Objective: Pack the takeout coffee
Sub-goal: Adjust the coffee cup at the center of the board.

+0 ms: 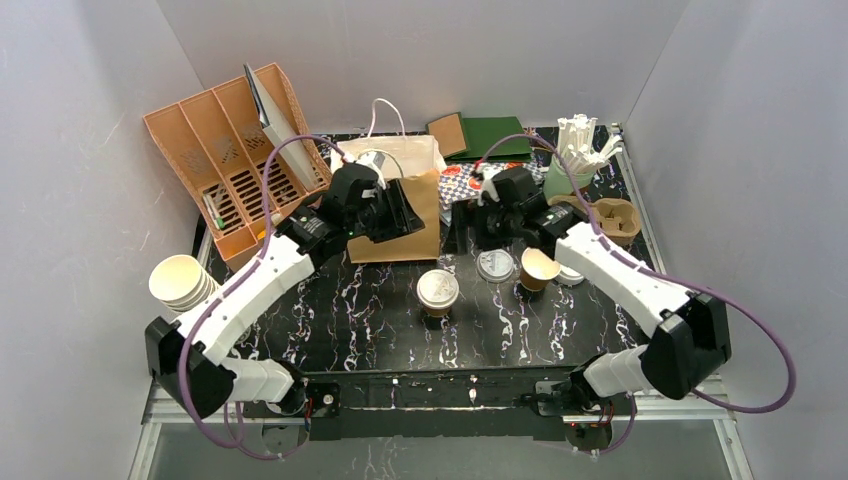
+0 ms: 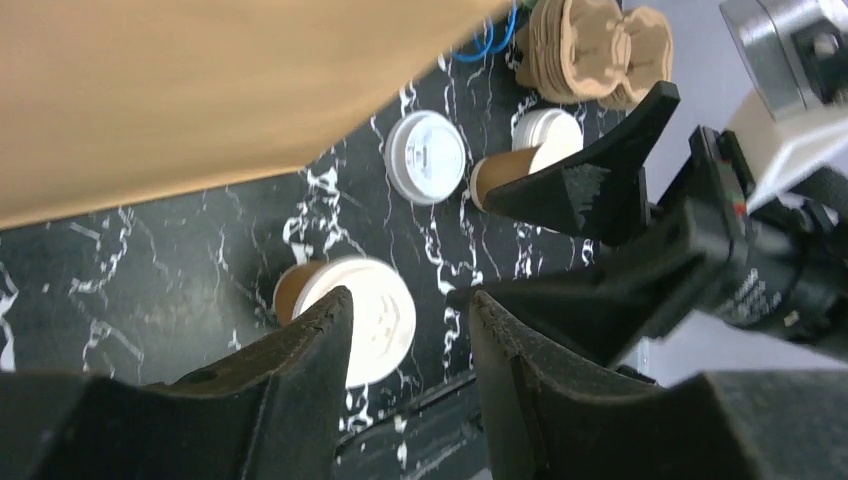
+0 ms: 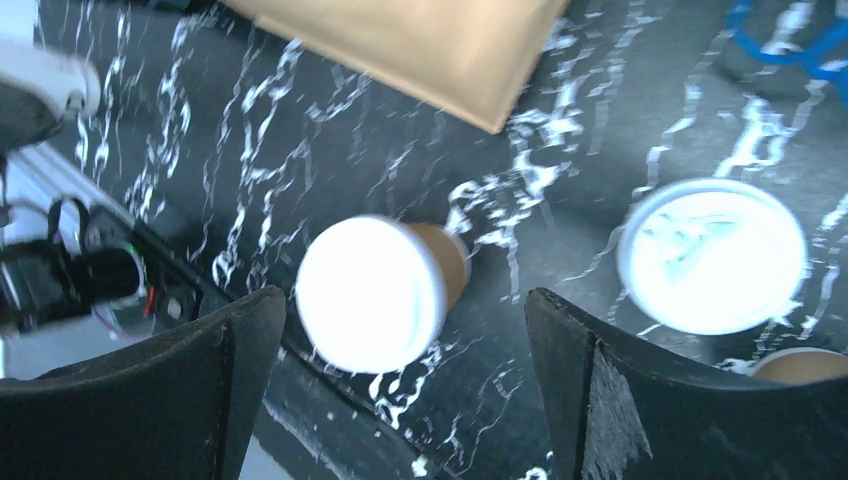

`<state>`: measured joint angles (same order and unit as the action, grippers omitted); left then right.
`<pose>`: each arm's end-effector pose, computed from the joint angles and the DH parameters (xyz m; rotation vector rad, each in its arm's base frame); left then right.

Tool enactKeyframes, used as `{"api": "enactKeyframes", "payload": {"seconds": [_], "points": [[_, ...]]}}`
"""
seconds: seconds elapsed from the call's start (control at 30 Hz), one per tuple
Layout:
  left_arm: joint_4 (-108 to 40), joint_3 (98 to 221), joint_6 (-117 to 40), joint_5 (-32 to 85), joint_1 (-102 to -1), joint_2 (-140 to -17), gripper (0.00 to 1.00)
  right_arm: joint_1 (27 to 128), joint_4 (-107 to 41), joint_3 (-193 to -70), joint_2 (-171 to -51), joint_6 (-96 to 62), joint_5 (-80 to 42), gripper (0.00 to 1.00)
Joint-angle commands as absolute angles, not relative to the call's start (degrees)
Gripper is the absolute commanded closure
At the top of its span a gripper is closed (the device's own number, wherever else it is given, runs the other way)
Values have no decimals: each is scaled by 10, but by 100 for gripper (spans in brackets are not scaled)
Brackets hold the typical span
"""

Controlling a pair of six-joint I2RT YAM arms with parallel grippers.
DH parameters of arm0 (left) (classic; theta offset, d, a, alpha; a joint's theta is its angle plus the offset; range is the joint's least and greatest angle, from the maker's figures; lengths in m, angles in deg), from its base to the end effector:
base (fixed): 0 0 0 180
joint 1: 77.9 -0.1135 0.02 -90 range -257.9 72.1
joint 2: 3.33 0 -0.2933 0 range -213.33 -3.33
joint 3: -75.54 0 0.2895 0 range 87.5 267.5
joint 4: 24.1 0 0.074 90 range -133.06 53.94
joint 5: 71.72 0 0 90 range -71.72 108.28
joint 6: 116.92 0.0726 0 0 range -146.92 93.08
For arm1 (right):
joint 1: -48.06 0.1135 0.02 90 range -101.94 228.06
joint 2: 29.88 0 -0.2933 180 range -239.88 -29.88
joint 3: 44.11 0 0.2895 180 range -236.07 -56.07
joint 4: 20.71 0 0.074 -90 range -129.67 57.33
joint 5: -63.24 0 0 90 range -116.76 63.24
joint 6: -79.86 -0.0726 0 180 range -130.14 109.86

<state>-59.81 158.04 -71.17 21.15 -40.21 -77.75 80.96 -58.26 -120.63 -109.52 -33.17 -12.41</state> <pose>0.2808 -0.2215 0.3688 -0.0920 2.1855 -0.9094 0.2974 0.2138 0.2922 -0.3416 2.3580 0.7767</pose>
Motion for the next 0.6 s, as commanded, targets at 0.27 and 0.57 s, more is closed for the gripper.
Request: {"api": "enactKeyframes", "payload": {"seconds": [0.27, 0.57], "points": [[-1012, 1866, -644, 120, -423, -771, 51, 1014, -774, -1337, -1145, -342, -352, 2], [-1095, 1997, -633, 21, -423, -797, 41, 1045, -780, -1362, -1211, -336, -353, 2]]}}
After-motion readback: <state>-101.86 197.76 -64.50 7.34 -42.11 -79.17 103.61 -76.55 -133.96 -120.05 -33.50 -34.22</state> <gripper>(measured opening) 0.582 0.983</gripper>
